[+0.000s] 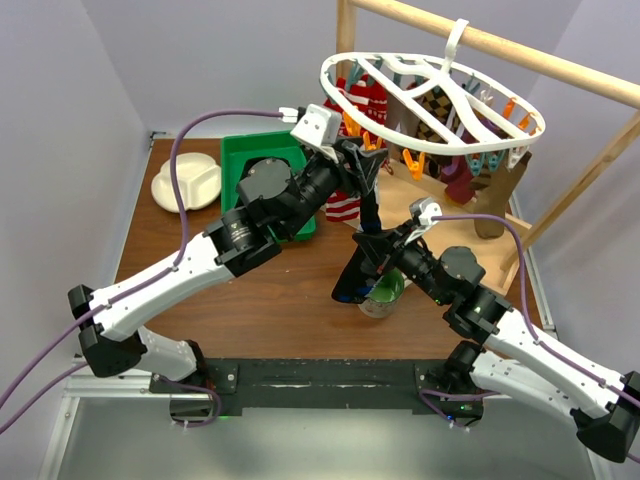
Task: Remove the socks clipped to the hanger
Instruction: Remove the sock from the hanger.
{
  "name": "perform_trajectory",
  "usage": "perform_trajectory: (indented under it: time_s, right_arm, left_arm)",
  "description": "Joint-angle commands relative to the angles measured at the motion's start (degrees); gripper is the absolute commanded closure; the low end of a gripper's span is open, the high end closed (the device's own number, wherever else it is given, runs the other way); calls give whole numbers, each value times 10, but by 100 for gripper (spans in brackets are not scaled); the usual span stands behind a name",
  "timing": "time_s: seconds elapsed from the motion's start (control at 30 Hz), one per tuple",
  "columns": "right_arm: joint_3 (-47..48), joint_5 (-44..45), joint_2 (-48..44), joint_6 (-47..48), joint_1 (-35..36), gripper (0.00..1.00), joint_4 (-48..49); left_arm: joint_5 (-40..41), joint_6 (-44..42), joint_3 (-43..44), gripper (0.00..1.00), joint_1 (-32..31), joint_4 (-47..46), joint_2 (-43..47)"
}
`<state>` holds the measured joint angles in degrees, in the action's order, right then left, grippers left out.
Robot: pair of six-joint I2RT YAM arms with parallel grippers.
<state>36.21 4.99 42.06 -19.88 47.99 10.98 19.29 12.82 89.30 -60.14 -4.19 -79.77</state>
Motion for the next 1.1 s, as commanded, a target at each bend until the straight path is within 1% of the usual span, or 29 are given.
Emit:
perform_trajectory:
  time_s: [0.0, 0.17, 0.2, 0.27, 0.33, 0.37, 0.43, 0.47, 0.57, 1.07]
  right_arm:
    - [8, 3, 2, 1, 0, 100, 12]
    - [11, 2, 1, 0, 1, 100, 10]
    - [11, 2, 2, 1, 0, 100, 10]
    - [11, 1, 2, 1, 0, 100, 7]
    - [11, 1, 0, 0, 0, 100, 6]
    - [12, 2, -1, 0, 0, 100, 4]
    - [12, 2, -3, 0, 0, 100, 4]
    - [11, 3, -4, 0, 0, 100, 1]
    - [10, 4, -10, 2, 0, 100, -3]
    - [-7, 19, -66, 7, 0, 100, -43]
  left_arm:
    - [16, -24, 37, 46, 0, -35, -10]
    - [15, -25, 45, 49, 0, -40, -15]
    - [14, -28, 47, 52, 0, -39, -17]
    - [13, -29, 51, 56, 0, -36, -21]
    - [11, -30, 51, 62, 0, -36, -21]
    - [11, -31, 52, 70, 0, -37, -21]
    - [8, -31, 53, 80, 0, -37, -22]
    - [5, -32, 52, 88, 0, -38, -21]
    - [4, -32, 55, 100, 0, -35, -21]
    - [-8, -29, 65, 100, 0, -27, -25]
